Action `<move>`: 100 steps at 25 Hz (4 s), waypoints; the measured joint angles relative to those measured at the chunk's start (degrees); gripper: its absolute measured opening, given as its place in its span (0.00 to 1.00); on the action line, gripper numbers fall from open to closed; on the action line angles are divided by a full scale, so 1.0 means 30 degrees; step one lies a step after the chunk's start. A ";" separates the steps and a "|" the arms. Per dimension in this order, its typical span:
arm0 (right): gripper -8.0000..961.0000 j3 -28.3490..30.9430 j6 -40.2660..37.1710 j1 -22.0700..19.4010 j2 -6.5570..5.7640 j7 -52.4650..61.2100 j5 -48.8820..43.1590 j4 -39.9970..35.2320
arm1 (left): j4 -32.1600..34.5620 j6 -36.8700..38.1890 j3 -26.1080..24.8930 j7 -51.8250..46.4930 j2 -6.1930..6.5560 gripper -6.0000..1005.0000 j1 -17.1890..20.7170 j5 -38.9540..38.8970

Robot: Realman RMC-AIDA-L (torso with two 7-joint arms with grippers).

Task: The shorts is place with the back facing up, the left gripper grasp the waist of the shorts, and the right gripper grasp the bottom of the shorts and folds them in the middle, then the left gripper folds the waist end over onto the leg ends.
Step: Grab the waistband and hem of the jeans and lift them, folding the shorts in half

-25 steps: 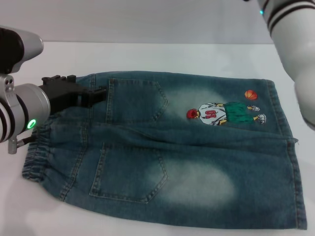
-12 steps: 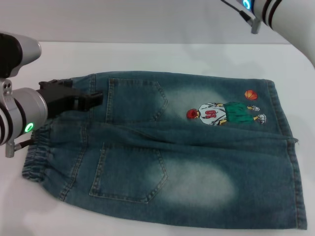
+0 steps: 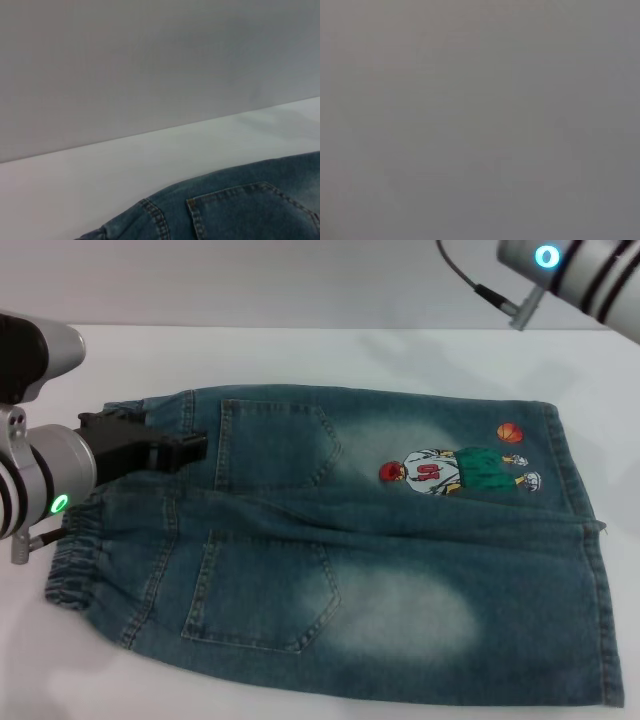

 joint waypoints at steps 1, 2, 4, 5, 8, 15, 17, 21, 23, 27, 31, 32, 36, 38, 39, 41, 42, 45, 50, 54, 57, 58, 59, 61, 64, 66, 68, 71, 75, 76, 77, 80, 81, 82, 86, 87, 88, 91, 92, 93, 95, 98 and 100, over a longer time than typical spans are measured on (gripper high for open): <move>0.72 0.0314 -0.1097 0.0053 -0.0031 0.0167 -0.0068 0.0486 | 0.0000 0.0000 0.0000 -0.0001 -0.0001 0.77 -0.0002 -0.0004; 0.72 0.0634 -0.2134 0.0067 -0.0042 0.0236 -0.0132 0.0910 | 0.0001 0.0000 0.0001 -0.0001 -0.0001 0.77 -0.0004 -0.0005; 0.72 0.1251 -0.4317 0.0011 -0.0047 0.0314 -0.0275 0.1522 | 0.0001 0.0000 -0.0013 -0.0001 -0.0001 0.77 -0.0008 0.0001; 0.72 0.1578 -0.5505 -0.0034 -0.0052 0.0414 -0.0397 0.1802 | 0.0001 -0.0002 -0.0015 0.0000 -0.0001 0.77 -0.0011 -0.0002; 0.72 0.2487 -0.8324 -0.0118 -0.0119 0.0709 -0.0956 0.2354 | 0.0001 -0.0061 -0.0026 -0.0001 -0.0001 0.77 -0.0012 -0.0002; 0.72 0.4167 -1.3704 0.0102 -0.0144 0.0215 -0.2414 0.3454 | 0.0017 -0.0084 -0.0031 -0.0002 -0.0002 0.77 -0.0013 -0.0006; 0.72 0.4345 -1.4624 0.0088 -0.0107 -0.0508 -0.2678 0.3458 | 0.0034 -0.0088 -0.0029 -0.0001 -0.0002 0.77 -0.0013 -0.0008; 0.72 0.4986 -1.4897 0.0027 0.0125 -0.2156 -0.3726 0.3220 | 0.0085 -0.0089 -0.0030 -0.0002 -0.0003 0.77 -0.0014 -0.0022; 0.72 0.5205 -1.4680 -0.0029 0.0377 -0.3648 -0.4029 0.3148 | 0.0134 -0.0089 -0.0030 -0.0002 -0.0021 0.77 -0.0035 -0.0034; 0.72 0.5399 -1.3841 -0.0359 0.1285 -0.7754 -0.4271 0.2924 | 0.0151 -0.0098 -0.0029 -0.0002 -0.0024 0.77 -0.0039 -0.0048; 0.66 0.4114 -1.3455 -0.1383 0.2335 -1.7563 -0.0903 0.3486 | 0.0260 -0.0120 -0.0029 -0.0003 -0.0032 0.77 -0.0080 -0.0069; 0.63 0.3782 -1.3312 -0.1365 0.2331 -1.8669 -0.0046 0.3795 | 0.0264 -0.0120 -0.0029 -0.0003 -0.0031 0.77 -0.0081 -0.0076; 0.55 0.3117 -1.3087 -0.1233 0.2319 -2.2821 0.1887 0.4900 | 0.0286 -0.0143 -0.0005 -0.0003 -0.0031 0.77 -0.0170 -0.0059; 0.55 0.2599 -1.3058 -0.1210 0.2323 -2.5463 0.2892 0.5393 | 0.0290 -0.0153 -0.0004 -0.0003 -0.0031 0.77 -0.0211 -0.0060; 0.55 0.2268 -1.3041 -0.1230 0.2331 -2.6540 0.3450 0.5593 | 0.0308 -0.0232 -0.0017 -0.0003 -0.0031 0.77 -0.0302 -0.0055; 0.54 0.1260 -1.2848 -0.1257 0.2337 -2.9199 0.5542 0.6062 | 0.0315 -0.0328 -0.0026 -0.0007 -0.0030 0.77 -0.0378 -0.0060; 0.55 0.0630 -1.2527 -0.1249 0.2337 -3.0561 0.7006 0.6264 | 0.0315 -0.0328 -0.0026 -0.0007 -0.0030 0.77 -0.0378 -0.0060; 0.55 -0.1161 -1.1042 -0.1273 0.2342 -3.4239 1.1525 0.6268 | 0.0318 -0.0480 -0.0029 -0.0030 -0.0033 0.77 -0.0479 -0.0058; 0.55 -0.3912 -0.9090 -0.1736 0.2350 -4.0337 2.1877 0.4760 | 0.0320 -0.0668 -0.0029 -0.0126 -0.0056 0.77 -0.0679 -0.0026; 0.55 -0.5315 -0.8500 -0.1833 0.2355 -4.4493 3.0641 0.3148 | 0.0396 -0.0687 -0.0029 -0.0167 -0.0060 0.77 -0.0851 -0.0018; 0.54 -0.5033 -0.6771 -0.2092 0.2315 -4.5252 3.4464 0.1784 | 0.0462 -0.0688 -0.0029 -0.0173 -0.0060 0.77 -0.0974 -0.0015; 0.54 -0.4713 -0.5911 -0.2232 0.2279 -4.5254 3.5181 0.1411 | 0.0477 -0.0688 -0.0030 -0.0174 -0.0060 0.77 -0.1019 -0.0012; 0.55 -0.4415 -0.5251 -0.2321 0.2263 -4.5252 3.5548 0.1206 | 0.0493 -0.0688 -0.0029 -0.0176 -0.0061 0.77 -0.1077 -0.0010; 0.55 -0.4077 -0.4277 -0.2399 0.2235 -4.5167 3.5935 0.0988 | 0.0524 -0.0688 -0.0028 -0.0178 -0.0062 0.77 -0.1169 -0.0003; 0.55 -0.4168 -0.3723 -0.2400 0.2220 -4.5152 3.5935 0.0742 | 0.0568 -0.0688 -0.0028 -0.0165 -0.0060 0.77 -0.1263 -0.0003; 0.55 -0.4181 -0.3224 -0.2402 0.2209 -4.5145 3.5519 0.0467 | 0.0616 -0.0686 -0.0028 -0.0130 -0.0061 0.77 -0.1303 -0.0003; 0.55 -0.4228 -0.3016 -0.2434 0.2188 -4.4872 3.4522 0.0358 | 0.0677 -0.0685 -0.0028 -0.0090 -0.0061 0.77 -0.1312 -0.0006; 0.54 -0.4725 -0.3903 -0.2510 0.2214 -4.3139 3.1840 0.0750 | 0.0745 -0.0683 -0.0028 -0.0055 -0.0060 0.77 -0.1321 -0.0008; 0.55 -0.6130 -0.7916 -0.2538 0.2240 -3.8475 2.7518 0.2777 | 0.0767 -0.0676 -0.0025 -0.0051 -0.0060 0.77 -0.1317 -0.0024; 0.55 -0.6399 -0.8888 -0.2503 0.2240 -3.7350 2.6850 0.3331 | 0.0769 -0.0673 -0.0003 -0.0046 -0.0061 0.77 -0.1282 -0.0034; 0.55 -0.6519 -0.9407 -0.2470 0.2239 -3.6642 2.6511 0.3631 | 0.0771 -0.0673 -0.0003 -0.0045 -0.0061 0.77 -0.1275 -0.0033; 0.55 -0.6638 -0.9263 -0.2506 0.2246 -3.5875 2.6310 0.3748 | 0.0800 -0.0673 0.0002 -0.0040 -0.0060 0.77 -0.1208 -0.0018; 0.55 -0.6547 -0.8665 -0.2570 0.2245 -3.5880 2.6364 0.3507 | 0.0803 -0.0673 0.0001 -0.0039 -0.0060 0.77 -0.1204 -0.0018; 0.54 -0.6173 -0.7001 -0.2756 0.2226 -3.5900 2.6454 0.2771 | 0.0811 -0.0673 0.0003 -0.0038 -0.0060 0.77 -0.1196 -0.0019; 0.55 -0.5201 -0.4325 -0.2989 0.2177 -3.5945 2.6479 0.1592 | 0.0823 -0.0673 0.0002 -0.0032 -0.0060 0.77 -0.1186 -0.0020; 0.55 -0.4791 -0.3449 -0.3044 0.2161 -3.6093 2.6478 0.1104 | 0.0823 -0.0673 0.0002 -0.0032 -0.0060 0.77 -0.1185 -0.0019; 0.55 -0.4269 -0.2341 -0.3135 0.2149 -3.6391 2.6480 0.0479 | 0.0823 -0.0673 0.0002 -0.0032 -0.0060 0.77 -0.1185 -0.0019; 0.55 -0.2787 0.0795 -0.3453 0.2127 -3.7064 2.6513 -0.1400 | 0.0822 -0.0674 0.0016 -0.0030 -0.0059 0.77 -0.1180 -0.0022; 0.55 -0.2200 0.2059 -0.3615 0.2122 -3.7139 2.6514 -0.2173 | 0.0822 -0.0674 0.0016 -0.0030 -0.0059 0.77 -0.1180 -0.0022; 0.55 -0.1734 0.3013 -0.3746 0.2123 -3.7148 2.6513 -0.2807 | 0.0822 -0.0674 0.0016 -0.0030 -0.0059 0.77 -0.1180 -0.0022; 0.55 -0.0639 0.5506 -0.4009 0.2123 -3.7167 2.6512 -0.4178 | 0.0822 -0.0673 0.0030 -0.0030 -0.0060 0.77 -0.1167 -0.0021; 0.55 0.0861 0.8959 -0.4129 0.2121 -3.7153 2.6503 -0.5526 | 0.0857 -0.0673 0.0032 -0.0030 -0.0045 0.77 -0.1152 -0.0022; 0.55 0.1784 1.1247 -0.4129 0.2121 -3.7069 2.6452 -0.6267 | 0.0955 -0.0673 0.0007 -0.0030 -0.0031 0.77 -0.1153 -0.0028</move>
